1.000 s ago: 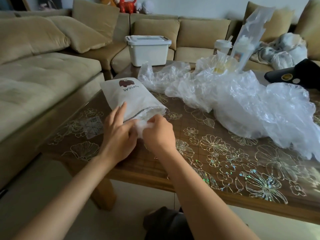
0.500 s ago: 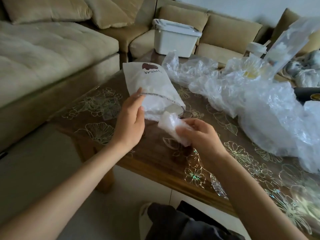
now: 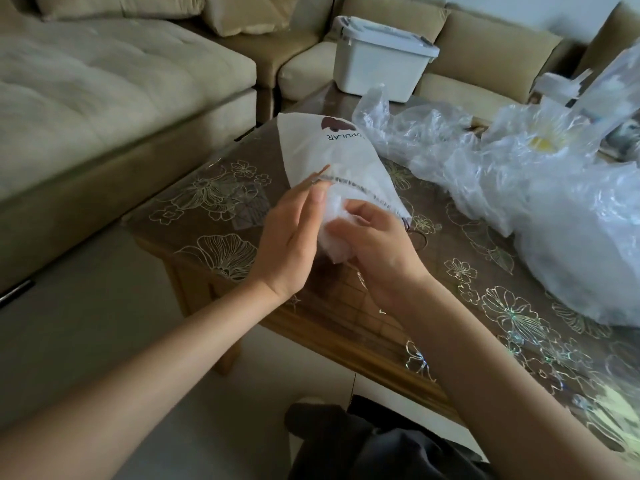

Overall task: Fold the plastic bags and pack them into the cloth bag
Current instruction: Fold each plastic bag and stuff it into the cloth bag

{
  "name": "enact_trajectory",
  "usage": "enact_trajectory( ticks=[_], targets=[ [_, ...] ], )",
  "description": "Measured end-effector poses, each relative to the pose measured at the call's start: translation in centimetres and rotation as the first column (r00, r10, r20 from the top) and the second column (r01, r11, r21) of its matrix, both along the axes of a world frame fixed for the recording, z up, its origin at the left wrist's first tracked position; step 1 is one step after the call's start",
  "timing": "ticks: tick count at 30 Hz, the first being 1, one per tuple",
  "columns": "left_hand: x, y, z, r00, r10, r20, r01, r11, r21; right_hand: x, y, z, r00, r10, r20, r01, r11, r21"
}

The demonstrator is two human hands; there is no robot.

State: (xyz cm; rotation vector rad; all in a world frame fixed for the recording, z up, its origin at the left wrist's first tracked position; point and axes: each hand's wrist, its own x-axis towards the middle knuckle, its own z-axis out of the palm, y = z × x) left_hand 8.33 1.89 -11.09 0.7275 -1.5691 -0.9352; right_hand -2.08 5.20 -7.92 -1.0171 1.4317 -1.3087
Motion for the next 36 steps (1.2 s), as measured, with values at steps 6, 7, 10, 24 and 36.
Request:
enact_trajectory(
  ticks=[6, 7, 10, 24, 36],
  targets=[
    [-0.1, -0.3, -0.4, 0.996, 0.083, -0.022, -0.084, 0.996, -0.022, 1.7, -2.4, 0.0, 0.986, -0.113, -0.124, 0.125, 0.988, 0.089],
    [-0.1, -0.4, -0.4, 0.994, 0.104, -0.020, -0.104, 0.994, -0.018, 1.8, -2.7, -0.2, 0.972, -0.134, -0.195, 0.159, 0.981, 0.115],
    [0.0, -0.8, -0.5, 0.982, 0.166, -0.084, -0.165, 0.986, 0.027, 1.6, -3.4, -0.4, 0.940, -0.223, -0.258, 0.265, 0.954, 0.142],
    [-0.3, -1.0, -1.3, 0.919, 0.265, 0.293, -0.178, 0.940, -0.290, 0.2, -3.1, 1.0, 0.666, -0.266, 0.697, 0.116, 0.960, 0.255],
    [-1.1, -1.0, -0.9, 0.641, 0.211, 0.738, -0.100, 0.976, -0.193, -2.6, 2.1, 1.2, 0.941, -0.163, 0.297, 0.097, 0.970, 0.223]
  ],
)
